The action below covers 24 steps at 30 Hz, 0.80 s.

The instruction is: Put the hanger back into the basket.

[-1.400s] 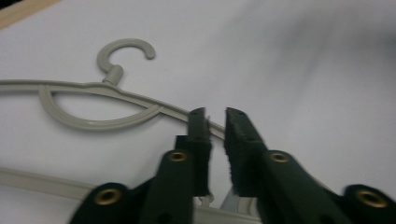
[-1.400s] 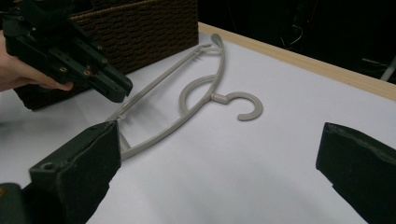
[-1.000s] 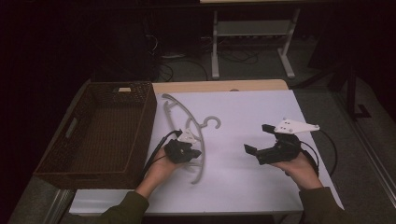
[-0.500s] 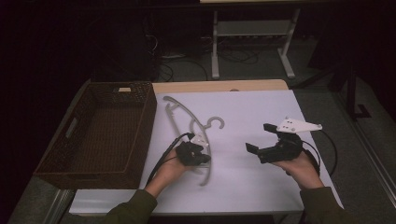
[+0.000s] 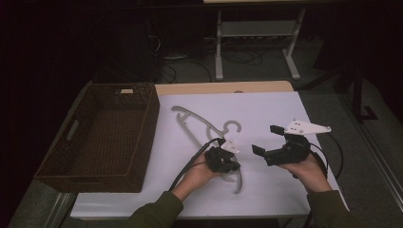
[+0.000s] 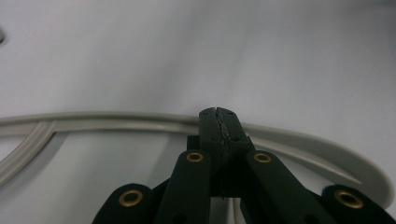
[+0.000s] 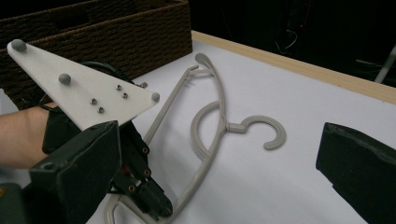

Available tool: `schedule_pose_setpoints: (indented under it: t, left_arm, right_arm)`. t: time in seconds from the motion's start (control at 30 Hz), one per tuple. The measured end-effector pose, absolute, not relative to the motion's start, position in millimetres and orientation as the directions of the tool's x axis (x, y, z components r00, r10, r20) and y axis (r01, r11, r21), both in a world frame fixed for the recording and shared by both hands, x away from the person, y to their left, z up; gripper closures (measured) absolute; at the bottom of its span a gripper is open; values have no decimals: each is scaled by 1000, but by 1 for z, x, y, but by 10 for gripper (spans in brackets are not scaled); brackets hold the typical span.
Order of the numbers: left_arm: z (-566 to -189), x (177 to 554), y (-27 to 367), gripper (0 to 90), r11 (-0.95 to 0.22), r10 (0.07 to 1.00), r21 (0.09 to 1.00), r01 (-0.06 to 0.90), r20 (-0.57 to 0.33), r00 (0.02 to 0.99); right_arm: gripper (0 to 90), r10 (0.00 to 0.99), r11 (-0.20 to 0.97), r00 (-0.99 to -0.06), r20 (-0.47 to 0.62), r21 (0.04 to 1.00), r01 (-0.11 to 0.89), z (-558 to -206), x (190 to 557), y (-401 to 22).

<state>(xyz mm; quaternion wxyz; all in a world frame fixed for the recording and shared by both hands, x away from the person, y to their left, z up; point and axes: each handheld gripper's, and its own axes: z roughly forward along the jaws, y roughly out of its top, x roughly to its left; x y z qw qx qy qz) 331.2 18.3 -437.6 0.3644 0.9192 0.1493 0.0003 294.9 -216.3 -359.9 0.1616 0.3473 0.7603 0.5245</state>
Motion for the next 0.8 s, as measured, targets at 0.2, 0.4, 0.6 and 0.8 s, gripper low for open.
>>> schedule_pose_setpoints:
  t: [0.2, 0.4, 0.6, 0.8]
  left_arm:
    - [-426, 331, 31, 899, -641, 287, 712, 287, -126, 950]
    - [-409, 328, 76, 731, -547, 341, 767, 335, -162, 926]
    - [-399, 319, 130, 525, -456, 425, 807, 375, -173, 888]
    - [-398, 304, 172, 284, -363, 514, 840, 402, -179, 839]
  right_arm:
    - [0, 696, 218, -708, 120, 905, 367, -361, 294, -216]
    - [155, 678, 263, -722, 141, 870, 417, -367, 295, -208]
    - [304, 657, 327, -740, 143, 831, 451, -379, 298, -190]
    - [621, 624, 418, -768, 145, 769, 484, -394, 308, -164]
